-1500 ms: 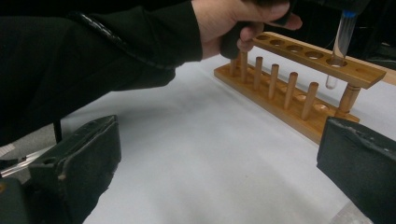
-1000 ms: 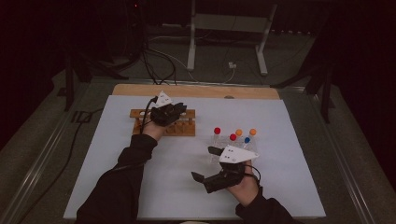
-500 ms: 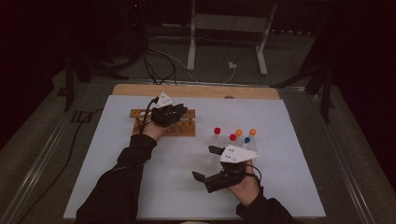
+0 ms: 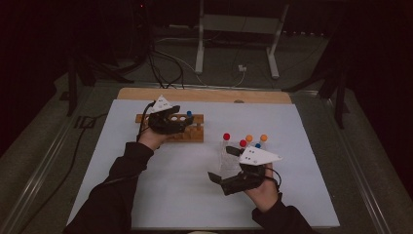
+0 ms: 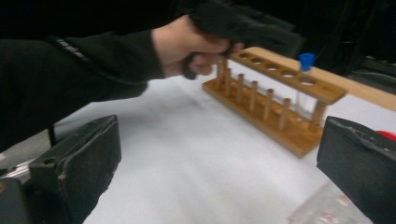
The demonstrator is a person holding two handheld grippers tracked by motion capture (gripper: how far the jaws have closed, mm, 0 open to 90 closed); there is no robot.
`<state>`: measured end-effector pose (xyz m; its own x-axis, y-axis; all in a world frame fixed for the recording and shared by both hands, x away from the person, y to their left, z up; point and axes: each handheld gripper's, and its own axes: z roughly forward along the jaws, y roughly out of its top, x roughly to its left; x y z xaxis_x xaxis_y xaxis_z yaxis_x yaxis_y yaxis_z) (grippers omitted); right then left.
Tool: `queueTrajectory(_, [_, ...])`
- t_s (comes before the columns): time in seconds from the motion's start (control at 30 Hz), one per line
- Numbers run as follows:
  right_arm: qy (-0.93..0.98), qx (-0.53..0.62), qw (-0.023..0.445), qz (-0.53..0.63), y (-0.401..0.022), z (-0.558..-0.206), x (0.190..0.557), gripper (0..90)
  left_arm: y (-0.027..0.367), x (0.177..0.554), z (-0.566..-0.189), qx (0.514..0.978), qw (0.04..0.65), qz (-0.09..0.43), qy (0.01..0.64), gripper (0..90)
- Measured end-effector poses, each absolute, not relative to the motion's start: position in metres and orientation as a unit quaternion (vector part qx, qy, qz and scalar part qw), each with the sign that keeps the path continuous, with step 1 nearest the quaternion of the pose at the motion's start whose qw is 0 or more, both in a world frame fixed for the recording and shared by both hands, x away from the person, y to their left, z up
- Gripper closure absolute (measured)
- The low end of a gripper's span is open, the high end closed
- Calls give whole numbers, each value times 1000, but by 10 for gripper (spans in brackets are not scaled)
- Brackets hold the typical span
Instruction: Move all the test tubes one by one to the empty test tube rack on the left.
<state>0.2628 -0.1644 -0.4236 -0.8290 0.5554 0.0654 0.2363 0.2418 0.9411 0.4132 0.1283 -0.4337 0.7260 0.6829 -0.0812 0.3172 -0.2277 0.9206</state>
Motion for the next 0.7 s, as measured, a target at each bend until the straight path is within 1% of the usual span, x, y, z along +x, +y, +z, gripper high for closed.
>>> queueTrajectory(0.07, [773,258,148,560,-170,-420,264,0,131,407,-432,765,531,167,323,172])
queueTrajectory(0.13, [771,259,164,558,-176,-416,264,0,135,399,-431,765,535,161,319,154])
queueTrajectory(0.2, [768,265,174,556,-182,-413,265,0,138,391,-430,767,537,154,315,82])
queueTrajectory(0.27, [764,273,181,556,-189,-411,267,0,140,383,-429,769,539,152,309,45])
queueTrajectory(0.37, [760,285,193,551,-200,-410,269,0,144,372,-429,767,547,144,302,27])
queueTrajectory(0.7, [745,326,215,540,-230,-414,272,0,149,336,-428,768,562,124,279,27])
